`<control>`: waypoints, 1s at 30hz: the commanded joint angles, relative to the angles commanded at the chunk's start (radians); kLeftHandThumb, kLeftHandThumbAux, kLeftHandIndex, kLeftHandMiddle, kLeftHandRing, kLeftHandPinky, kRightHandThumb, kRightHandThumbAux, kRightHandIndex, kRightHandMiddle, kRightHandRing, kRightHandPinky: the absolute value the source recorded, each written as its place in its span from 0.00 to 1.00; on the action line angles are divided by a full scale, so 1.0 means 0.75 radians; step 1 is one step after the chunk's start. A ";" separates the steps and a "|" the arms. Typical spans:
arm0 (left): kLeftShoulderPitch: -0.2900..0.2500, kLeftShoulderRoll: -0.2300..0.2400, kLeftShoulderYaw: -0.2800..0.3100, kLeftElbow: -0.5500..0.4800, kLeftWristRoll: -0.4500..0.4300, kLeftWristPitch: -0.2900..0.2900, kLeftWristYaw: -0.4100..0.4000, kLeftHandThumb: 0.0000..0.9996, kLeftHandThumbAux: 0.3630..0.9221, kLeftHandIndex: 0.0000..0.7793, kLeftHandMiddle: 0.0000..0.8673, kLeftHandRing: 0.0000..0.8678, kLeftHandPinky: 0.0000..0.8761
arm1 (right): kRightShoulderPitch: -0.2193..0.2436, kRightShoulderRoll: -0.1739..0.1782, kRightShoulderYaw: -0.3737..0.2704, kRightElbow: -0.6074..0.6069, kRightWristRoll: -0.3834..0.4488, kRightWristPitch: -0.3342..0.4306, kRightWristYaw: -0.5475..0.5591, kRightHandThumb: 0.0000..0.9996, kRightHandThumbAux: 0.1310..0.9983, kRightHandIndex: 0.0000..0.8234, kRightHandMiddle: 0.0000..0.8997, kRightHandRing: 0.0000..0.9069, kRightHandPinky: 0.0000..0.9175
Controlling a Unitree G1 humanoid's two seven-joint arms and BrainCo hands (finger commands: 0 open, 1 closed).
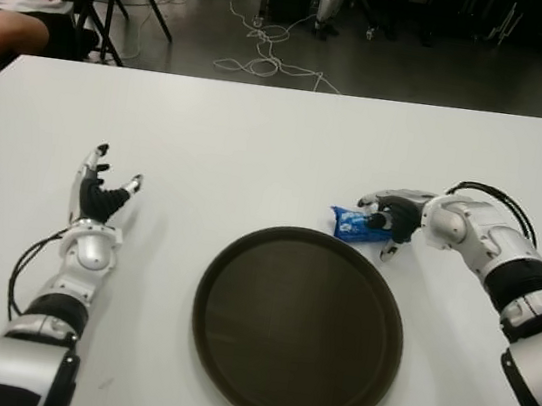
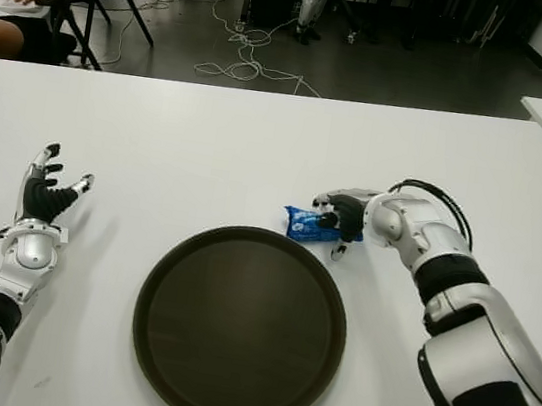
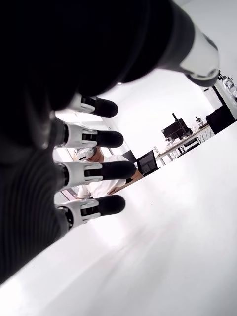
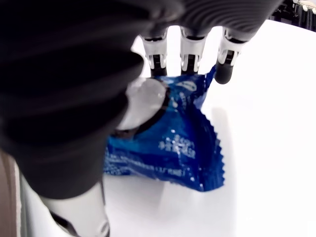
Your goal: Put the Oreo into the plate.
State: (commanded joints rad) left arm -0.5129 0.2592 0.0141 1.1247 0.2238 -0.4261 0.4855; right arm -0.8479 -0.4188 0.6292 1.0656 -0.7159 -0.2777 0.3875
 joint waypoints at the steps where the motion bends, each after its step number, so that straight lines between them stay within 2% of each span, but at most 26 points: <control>1: 0.000 0.000 0.000 0.000 0.000 0.003 0.000 0.25 0.62 0.09 0.15 0.18 0.23 | 0.000 0.003 -0.001 0.003 0.003 0.001 -0.002 0.00 0.84 0.15 0.15 0.15 0.10; 8: 0.000 0.002 0.001 0.001 -0.002 0.005 -0.005 0.25 0.61 0.09 0.14 0.16 0.17 | -0.001 0.009 -0.001 0.013 0.007 -0.008 -0.013 0.00 0.82 0.14 0.15 0.15 0.11; 13: 0.003 0.000 0.003 -0.002 -0.007 -0.006 -0.012 0.24 0.63 0.09 0.14 0.15 0.17 | 0.007 0.004 -0.005 0.011 0.005 -0.034 -0.070 0.00 0.83 0.16 0.16 0.16 0.12; 14: 0.003 0.000 0.003 -0.003 -0.006 -0.008 -0.012 0.24 0.63 0.09 0.14 0.15 0.17 | 0.014 0.001 -0.008 0.008 0.003 -0.049 -0.113 0.00 0.83 0.18 0.17 0.17 0.13; 16: 0.005 -0.001 0.001 -0.006 -0.004 -0.010 -0.011 0.24 0.63 0.08 0.14 0.15 0.16 | 0.025 -0.002 -0.014 0.010 0.002 -0.075 -0.193 0.02 0.87 0.30 0.25 0.25 0.24; 17: 0.005 -0.001 0.000 -0.007 -0.004 -0.011 -0.010 0.24 0.62 0.09 0.14 0.15 0.16 | 0.029 -0.003 -0.016 0.014 0.002 -0.085 -0.226 0.15 0.83 0.34 0.28 0.28 0.28; 18: 0.006 -0.002 0.001 -0.008 -0.005 -0.013 -0.010 0.23 0.62 0.09 0.14 0.15 0.16 | 0.034 -0.002 -0.021 0.015 0.004 -0.091 -0.260 0.34 0.78 0.40 0.33 0.33 0.34; 19: 0.006 -0.002 0.002 -0.009 -0.005 -0.014 -0.010 0.23 0.62 0.09 0.14 0.15 0.16 | 0.037 -0.001 -0.023 0.017 0.006 -0.096 -0.283 0.47 0.75 0.44 0.38 0.38 0.40; 21: 0.007 -0.003 0.003 -0.010 -0.006 -0.015 -0.009 0.24 0.63 0.09 0.14 0.15 0.17 | 0.045 0.003 -0.032 0.023 0.013 -0.097 -0.331 0.57 0.72 0.48 0.44 0.46 0.47; 25: 0.008 -0.005 0.004 -0.014 -0.008 -0.011 -0.006 0.24 0.63 0.09 0.14 0.15 0.19 | 0.053 0.013 -0.046 0.032 0.024 -0.087 -0.391 0.67 0.69 0.51 0.53 0.56 0.56; 30: 0.006 -0.007 0.008 -0.015 -0.011 0.008 -0.004 0.23 0.61 0.09 0.14 0.15 0.17 | 0.073 0.036 -0.077 0.029 0.032 -0.036 -0.508 0.69 0.68 0.52 0.68 0.70 0.72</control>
State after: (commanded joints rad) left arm -0.5080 0.2542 0.0203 1.1132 0.2158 -0.4201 0.4827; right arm -0.7934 -0.3916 0.5713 1.0877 -0.6920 -0.3048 0.0062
